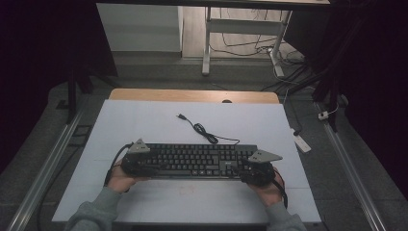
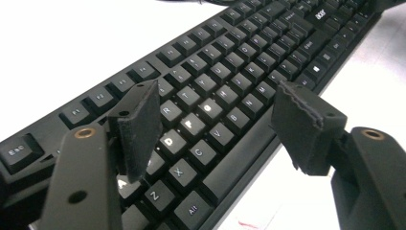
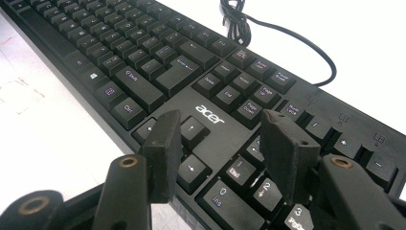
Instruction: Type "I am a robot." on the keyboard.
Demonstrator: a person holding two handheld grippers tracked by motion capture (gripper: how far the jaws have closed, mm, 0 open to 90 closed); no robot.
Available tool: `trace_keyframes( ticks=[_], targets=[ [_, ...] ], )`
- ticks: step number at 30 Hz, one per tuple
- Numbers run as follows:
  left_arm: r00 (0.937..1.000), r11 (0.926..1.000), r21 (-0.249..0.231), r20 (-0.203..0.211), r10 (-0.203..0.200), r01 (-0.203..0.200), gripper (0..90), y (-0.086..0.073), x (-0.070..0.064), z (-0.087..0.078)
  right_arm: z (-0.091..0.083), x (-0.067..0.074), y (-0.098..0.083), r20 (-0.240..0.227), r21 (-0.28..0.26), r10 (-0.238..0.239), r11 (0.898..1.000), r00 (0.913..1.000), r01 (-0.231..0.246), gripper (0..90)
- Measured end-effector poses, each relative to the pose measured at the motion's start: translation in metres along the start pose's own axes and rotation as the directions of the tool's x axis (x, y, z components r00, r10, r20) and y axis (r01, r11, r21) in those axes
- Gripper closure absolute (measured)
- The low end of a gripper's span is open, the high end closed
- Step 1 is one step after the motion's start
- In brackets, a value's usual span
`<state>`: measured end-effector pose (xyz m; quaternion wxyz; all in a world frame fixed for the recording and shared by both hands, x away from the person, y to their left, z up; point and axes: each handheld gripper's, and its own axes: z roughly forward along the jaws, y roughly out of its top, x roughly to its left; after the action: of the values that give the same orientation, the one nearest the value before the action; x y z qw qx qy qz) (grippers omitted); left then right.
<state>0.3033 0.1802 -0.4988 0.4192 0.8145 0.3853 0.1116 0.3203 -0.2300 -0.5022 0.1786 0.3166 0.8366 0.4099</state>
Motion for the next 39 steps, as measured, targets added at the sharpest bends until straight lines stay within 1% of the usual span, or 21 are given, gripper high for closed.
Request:
trace_keyframes(
  ticks=[6, 15, 23, 24, 30, 32, 35, 39],
  targets=[
    [0.9998, 0.9999, 0.003, -0.015, -0.012, 0.012, 31.3, 0.003, 0.002, -0.001, 0.000, 0.000, 0.000, 0.000, 0.000, 0.000, 1.000, 1.0000, 0.000, 49.8],
    [0.9994, 0.9999, 0.007, -0.032, 0.011, -0.010, 30.8, 0.012, 0.003, 0.003, 0.001, 0.000, 0.000, 0.001, 0.002, -0.002, 1.000, 1.0000, 0.002, 49.8],
    [0.9987, 1.0000, 0.002, -0.051, 0.007, -0.007, 31.3, 0.021, 0.011, 0.007, 0.002, 0.001, 0.000, -0.006, 0.005, -0.003, 1.000, 1.0000, 0.003, 49.8],
    [0.9984, 0.9999, 0.003, -0.055, 0.010, -0.010, 31.6, 0.022, 0.013, 0.008, 0.002, 0.001, 0.000, -0.002, 0.007, -0.003, 1.000, 1.0000, 0.003, 49.8],
    [0.9969, 0.9999, 0.014, -0.079, -0.006, 0.007, 33.8, 0.026, 0.022, 0.011, 0.001, 0.000, -0.001, 0.000, 0.005, -0.001, 1.000, 1.0000, 0.001, 49.8],
    [0.9962, 0.9998, 0.020, -0.086, -0.004, 0.006, 34.8, 0.028, 0.025, 0.012, 0.001, 0.001, -0.001, 0.000, 0.005, -0.001, 1.000, 1.0000, 0.001, 49.8],
    [0.9962, 0.9997, 0.020, -0.087, -0.008, 0.010, 38.1, 0.030, 0.030, 0.015, 0.002, 0.000, -0.001, 0.000, 0.007, -0.003, 1.000, 1.0000, 0.003, 49.8],
    [0.9964, 0.9994, 0.034, -0.084, 0.005, -0.002, 44.3, 0.031, 0.034, 0.019, 0.002, -0.001, -0.001, -0.001, 0.002, 0.000, 1.000, 1.0000, 0.000, 49.8]
  ],
)
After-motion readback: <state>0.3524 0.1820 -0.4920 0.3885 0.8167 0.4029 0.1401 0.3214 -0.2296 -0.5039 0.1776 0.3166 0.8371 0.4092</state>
